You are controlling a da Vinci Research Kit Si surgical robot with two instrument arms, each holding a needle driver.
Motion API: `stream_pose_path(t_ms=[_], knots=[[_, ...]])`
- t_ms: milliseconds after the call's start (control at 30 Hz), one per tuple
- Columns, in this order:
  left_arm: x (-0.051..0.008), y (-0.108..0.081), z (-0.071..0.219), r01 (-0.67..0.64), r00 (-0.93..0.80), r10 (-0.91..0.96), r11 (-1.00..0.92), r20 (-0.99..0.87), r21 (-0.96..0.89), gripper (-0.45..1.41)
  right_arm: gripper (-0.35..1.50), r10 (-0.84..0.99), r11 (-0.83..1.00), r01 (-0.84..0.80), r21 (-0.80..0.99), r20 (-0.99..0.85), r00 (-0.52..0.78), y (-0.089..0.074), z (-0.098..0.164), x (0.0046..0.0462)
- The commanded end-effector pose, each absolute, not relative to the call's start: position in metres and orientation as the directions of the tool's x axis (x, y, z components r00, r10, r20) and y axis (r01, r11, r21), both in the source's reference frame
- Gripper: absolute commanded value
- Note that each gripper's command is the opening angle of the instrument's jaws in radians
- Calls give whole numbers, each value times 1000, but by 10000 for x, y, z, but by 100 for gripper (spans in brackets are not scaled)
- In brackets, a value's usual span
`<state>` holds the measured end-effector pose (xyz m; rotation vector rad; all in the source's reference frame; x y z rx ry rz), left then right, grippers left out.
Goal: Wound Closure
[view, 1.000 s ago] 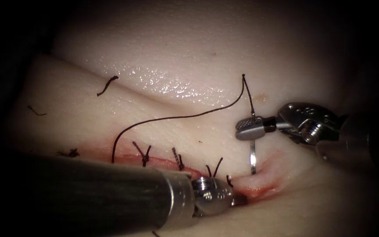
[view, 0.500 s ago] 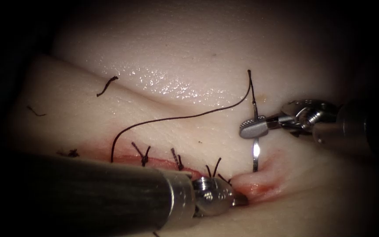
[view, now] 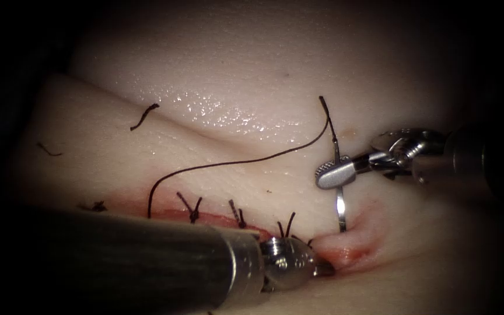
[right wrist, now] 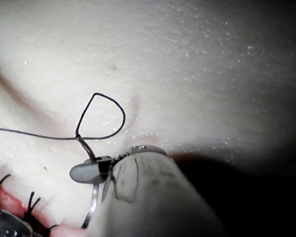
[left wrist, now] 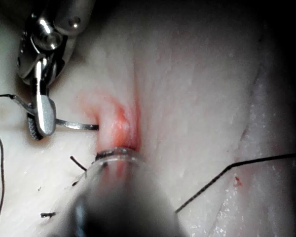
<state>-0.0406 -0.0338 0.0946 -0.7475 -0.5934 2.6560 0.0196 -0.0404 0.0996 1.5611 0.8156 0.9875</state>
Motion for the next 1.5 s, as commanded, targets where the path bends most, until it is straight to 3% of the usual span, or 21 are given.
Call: stream_pose_path(t_ms=[33, 433, 700, 933, 967, 1000, 1033, 1067, 1200, 1267, 1433, 1500], knots=[[-412, -342, 952, -187, -811, 405, -864, -422, -468, -45, -35, 886, -224, 12, 975, 198, 419, -405, 1001, 204], [-413, -339, 950, -193, -811, 407, -865, -421, -464, -45, -35, 827, -417, 6, 909, 377, 416, -412, 999, 206], [-414, -333, 948, -199, -807, 413, -864, -423, -463, -45, -35, 844, -390, 91, 916, 317, 432, -419, 974, 212], [-416, -334, 946, -206, -803, 421, -860, -422, -466, -45, -35, 870, -392, 69, 917, 345, 353, -406, 980, 218], [-415, -334, 946, -205, -803, 420, -861, -422, -466, -45, -25, 906, -352, 98, 931, 312, 287, -399, 985, 219], [-414, -334, 946, -204, -804, 420, -861, -422, -466, -45, 26, 923, -336, 110, 936, 303, 236, -396, 987, 220], [-414, -334, 946, -204, -804, 419, -861, -423, -466, -45, 93, 931, -341, 111, 934, 319, 176, -392, 990, 221], [-414, -334, 946, -203, -804, 419, -861, -423, -466, -45, 121, 940, -326, 109, 939, 310, 144, -390, 991, 220], [-413, -334, 946, -203, -804, 418, -861, -423, -466, -45, 145, 991, -132, 76, 988, 130, 26, -379, 995, 216], [-413, -334, 946, -203, -804, 419, -861, -423, -466, -45, 146, 999, 32, -63, 998, -35, -41, -361, 999, 206], [-410, -335, 945, -199, -804, 416, -862, -424, -467, -45, 146, 898, 437, -281, 854, -429, 93, -341, 999, 190], [-410, -335, 945, -199, -804, 416, -862, -425, -467, -45, 146, 809, 588, -329, 739, -546, 218, -340, 995, 189]])
